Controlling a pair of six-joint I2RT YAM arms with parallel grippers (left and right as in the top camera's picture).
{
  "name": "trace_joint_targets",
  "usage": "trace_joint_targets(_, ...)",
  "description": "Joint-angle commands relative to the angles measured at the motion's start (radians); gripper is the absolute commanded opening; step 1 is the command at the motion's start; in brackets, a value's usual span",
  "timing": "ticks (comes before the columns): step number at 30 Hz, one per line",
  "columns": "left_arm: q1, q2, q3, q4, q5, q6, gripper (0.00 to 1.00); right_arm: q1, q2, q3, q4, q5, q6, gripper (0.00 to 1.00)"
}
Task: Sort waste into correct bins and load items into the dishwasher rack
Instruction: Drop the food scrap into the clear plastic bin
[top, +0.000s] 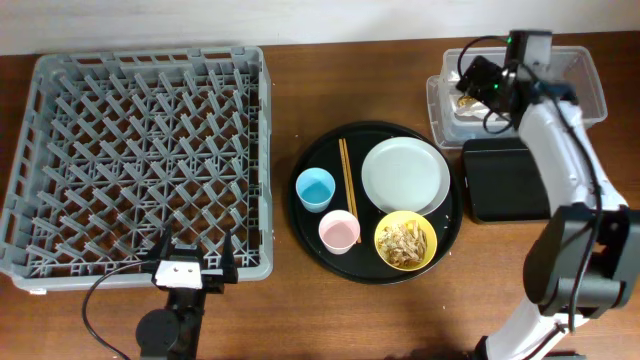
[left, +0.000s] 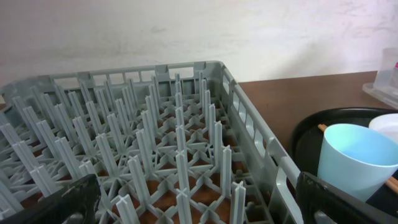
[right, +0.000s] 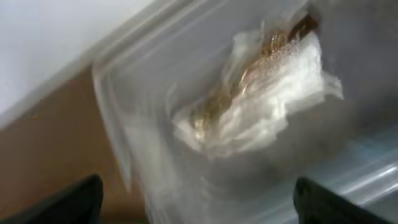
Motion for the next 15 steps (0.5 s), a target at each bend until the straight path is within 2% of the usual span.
trace_joint_targets(1,0.002,-0.005,-0.005,-0.002,-0.006,0.016,1.00,-0.003,-0.072,0.221,-0.296,-0.141,-0.055,0.99)
trace_joint_targets(2,0.002,-0.005,-0.005,-0.002,-0.006,0.016,1.00,-0.003,-0.075,0.278,-0.410,-0.142,-0.054,0.98)
trace_joint_targets(4,0.002,-0.005,-0.005,-0.002,-0.006,0.016,1.00,-0.003,-0.077,0.329,-0.566,-0.280,-0.074,0.98)
trace_joint_targets(6,0.002,-0.005,-0.005,-0.002,-0.006,0.015,1.00,0.002,-0.077,0.328,-0.675,-0.473,-0.237,0.99)
trace_joint_targets(11,0.002,-0.005,-0.005,-0.002,-0.006,0.016,1.00,0.076,-0.087,0.328,-0.885,-0.475,-0.360,0.96)
trace_joint_targets(15,0.002,-0.005,-0.005,-0.002,-0.006,0.016,1.00,0.138,-0.173,0.326,-1.015,-0.322,-0.351,0.92)
